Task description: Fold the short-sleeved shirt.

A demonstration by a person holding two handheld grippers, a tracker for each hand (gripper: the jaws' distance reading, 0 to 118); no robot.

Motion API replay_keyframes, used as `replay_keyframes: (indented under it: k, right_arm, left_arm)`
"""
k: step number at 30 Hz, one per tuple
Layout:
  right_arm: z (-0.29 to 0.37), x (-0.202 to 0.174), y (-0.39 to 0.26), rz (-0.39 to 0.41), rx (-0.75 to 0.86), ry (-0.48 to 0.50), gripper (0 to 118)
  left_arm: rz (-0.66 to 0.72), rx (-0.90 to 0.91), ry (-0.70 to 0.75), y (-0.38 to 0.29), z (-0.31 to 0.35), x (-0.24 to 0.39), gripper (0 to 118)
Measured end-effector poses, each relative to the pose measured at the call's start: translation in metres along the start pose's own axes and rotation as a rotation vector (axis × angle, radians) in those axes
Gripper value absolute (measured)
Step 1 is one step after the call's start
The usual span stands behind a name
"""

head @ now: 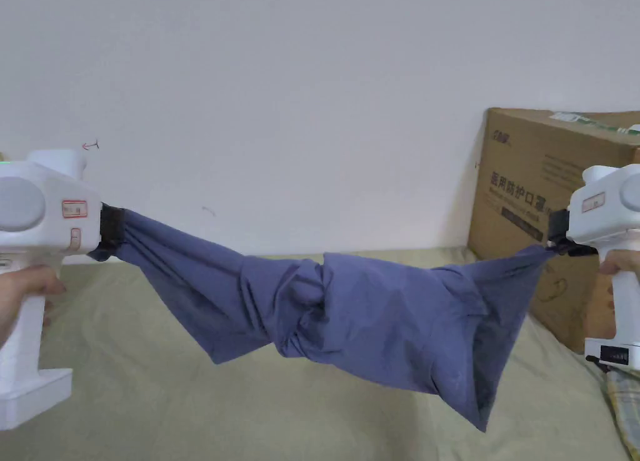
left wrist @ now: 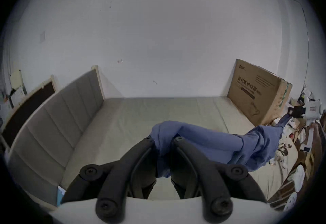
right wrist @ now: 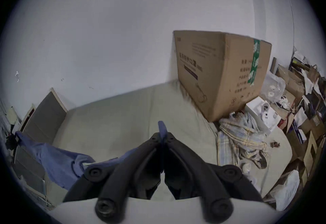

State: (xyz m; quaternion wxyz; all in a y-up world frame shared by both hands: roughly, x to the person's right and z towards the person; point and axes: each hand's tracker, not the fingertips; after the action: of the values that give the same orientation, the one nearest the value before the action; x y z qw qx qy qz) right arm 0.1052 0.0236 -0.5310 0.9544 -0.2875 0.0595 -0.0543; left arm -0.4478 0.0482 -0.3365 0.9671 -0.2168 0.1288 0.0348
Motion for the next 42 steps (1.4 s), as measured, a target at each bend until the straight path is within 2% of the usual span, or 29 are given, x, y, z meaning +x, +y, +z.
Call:
replay_keyframes:
  k: [7,11,16,21,23,27,31,36,38,40,41,42]
  right_arm:
    - [-0.015,-0.036,0.036,-0.015,0.034,0.051,2]
    - [-0.041,-0.061,0.052,0.011,0.034,0.056,2]
    - [-0.084,-0.086,0.064,0.001,0.017,0.076,2]
    - [-0.117,-0.111,0.053,0.065,0.017,0.069,2]
    - [-0.134,-0.116,0.034,0.097,-0.016,0.061,2]
    - [-0.167,-0.115,-0.028,0.111,-0.146,0.08,2]
    - [-0.193,-0.1,-0.129,0.147,-0.327,0.077,2]
    - [-0.202,-0.056,-0.243,0.102,-0.528,0.042,2]
    - [-0.194,-0.039,-0.271,0.072,-0.576,0.05,2]
    - [-0.183,-0.023,-0.29,-0.016,-0.596,0.09,2]
    - [-0.178,-0.018,-0.298,-0.033,-0.598,0.069,2]
    - [-0.175,-0.015,-0.302,-0.018,-0.593,0.065,2]
  left_arm:
    - [-0.025,0.01,0.061,0.03,-0.027,-0.018,12]
    - [-0.055,-0.017,0.093,0.039,-0.065,-0.032,12]
    - [-0.04,-0.03,0.099,0.05,-0.106,-0.053,12]
    - [-0.042,-0.021,0.12,0.039,-0.127,-0.069,12]
    - [-0.026,-0.049,0.115,0.016,-0.135,-0.076,12]
    - [-0.003,-0.168,0.129,-0.054,-0.149,-0.083,12]
    - [0.035,-0.322,0.126,-0.163,-0.143,-0.088,12]
    - [0.038,-0.506,0.143,-0.284,-0.108,-0.094,12]
    - [0.102,-0.545,0.116,-0.313,-0.087,-0.1,12]
    - [0.191,-0.564,0.101,-0.337,-0.075,-0.109,12]
    - [0.18,-0.562,0.115,-0.347,-0.067,-0.108,12]
    - [0.167,-0.566,0.12,-0.353,-0.062,-0.106,12]
